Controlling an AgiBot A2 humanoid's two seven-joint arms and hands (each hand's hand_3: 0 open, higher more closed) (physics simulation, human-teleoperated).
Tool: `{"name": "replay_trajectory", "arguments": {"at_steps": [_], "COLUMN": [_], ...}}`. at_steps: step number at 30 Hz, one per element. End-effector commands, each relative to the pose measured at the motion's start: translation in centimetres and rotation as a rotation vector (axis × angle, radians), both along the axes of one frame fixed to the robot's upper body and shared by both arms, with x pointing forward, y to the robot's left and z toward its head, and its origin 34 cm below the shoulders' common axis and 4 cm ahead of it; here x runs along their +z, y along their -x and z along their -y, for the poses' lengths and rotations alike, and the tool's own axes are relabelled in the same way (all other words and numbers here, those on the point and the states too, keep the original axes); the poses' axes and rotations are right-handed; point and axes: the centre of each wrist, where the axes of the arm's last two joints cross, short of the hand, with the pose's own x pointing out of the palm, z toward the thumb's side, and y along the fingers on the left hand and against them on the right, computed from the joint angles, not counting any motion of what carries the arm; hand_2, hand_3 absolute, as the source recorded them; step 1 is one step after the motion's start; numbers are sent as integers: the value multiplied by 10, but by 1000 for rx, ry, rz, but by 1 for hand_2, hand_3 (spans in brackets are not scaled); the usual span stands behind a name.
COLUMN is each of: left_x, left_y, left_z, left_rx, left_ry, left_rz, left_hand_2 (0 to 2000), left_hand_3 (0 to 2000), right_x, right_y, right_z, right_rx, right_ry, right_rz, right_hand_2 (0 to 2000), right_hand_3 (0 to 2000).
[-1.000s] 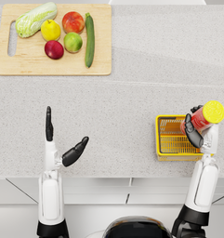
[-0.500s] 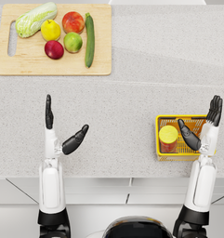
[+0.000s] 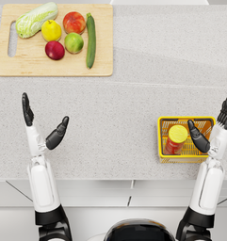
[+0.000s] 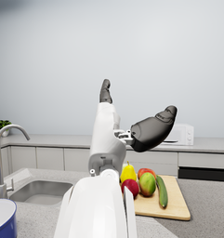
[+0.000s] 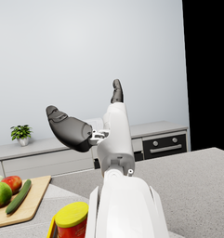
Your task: Pick up the red potato chip and place it into the yellow basket
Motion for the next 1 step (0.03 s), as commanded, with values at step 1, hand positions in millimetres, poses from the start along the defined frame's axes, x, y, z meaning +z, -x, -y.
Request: {"name": "replay_trajectory", "arguments": {"at_steps": [1], "left_x": [0], "left_y": [0], "left_z": [0], "left_rx": [0], "left_ry": [0], "left_rz": [0], "left_hand_2": [0], "left_hand_3": [0], "right_x": [0], "right_y": [0], "right_z": [0], "right_rx": [0], "right_ry": [0], "right_rz": [0], "right_hand_2": [0], "right_hand_3": [0]}}
